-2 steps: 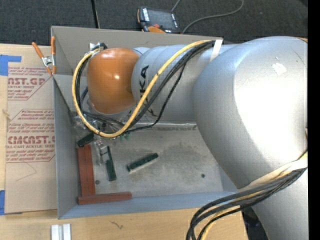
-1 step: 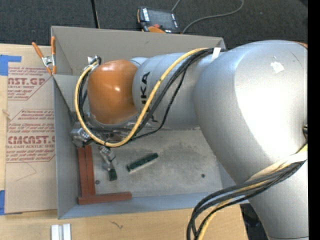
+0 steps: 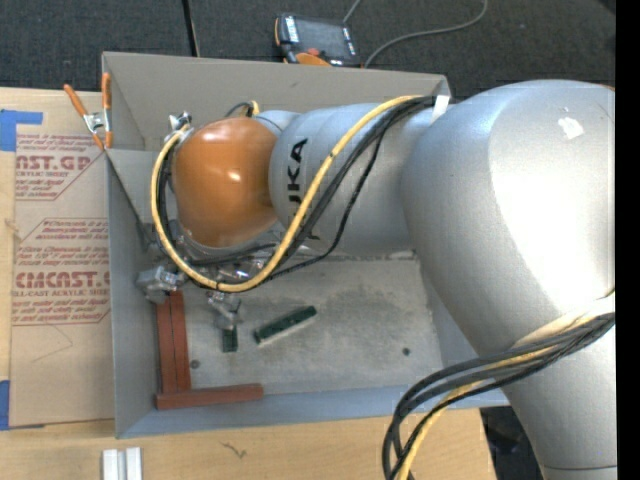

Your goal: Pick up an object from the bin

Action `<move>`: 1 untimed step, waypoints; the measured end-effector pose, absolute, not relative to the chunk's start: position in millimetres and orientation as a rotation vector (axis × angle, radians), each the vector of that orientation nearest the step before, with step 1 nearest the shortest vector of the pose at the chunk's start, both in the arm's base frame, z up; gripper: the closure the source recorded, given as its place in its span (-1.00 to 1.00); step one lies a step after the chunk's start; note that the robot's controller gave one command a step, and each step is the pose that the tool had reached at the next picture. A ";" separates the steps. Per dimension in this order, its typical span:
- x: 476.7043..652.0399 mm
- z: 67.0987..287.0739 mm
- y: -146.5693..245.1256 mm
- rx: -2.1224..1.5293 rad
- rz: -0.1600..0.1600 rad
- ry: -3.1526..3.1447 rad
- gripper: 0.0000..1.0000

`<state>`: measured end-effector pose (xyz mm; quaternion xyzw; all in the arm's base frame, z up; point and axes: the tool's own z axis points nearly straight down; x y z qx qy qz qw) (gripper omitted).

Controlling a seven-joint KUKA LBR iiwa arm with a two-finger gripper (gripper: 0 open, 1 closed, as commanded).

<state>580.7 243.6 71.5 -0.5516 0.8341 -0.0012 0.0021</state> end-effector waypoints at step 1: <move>580.3 71.4 245.2 -1.730 0.001 2.614 1.00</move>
Offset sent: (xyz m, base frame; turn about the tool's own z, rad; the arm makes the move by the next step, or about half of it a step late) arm 0.0000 0.0000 0.0000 0.0000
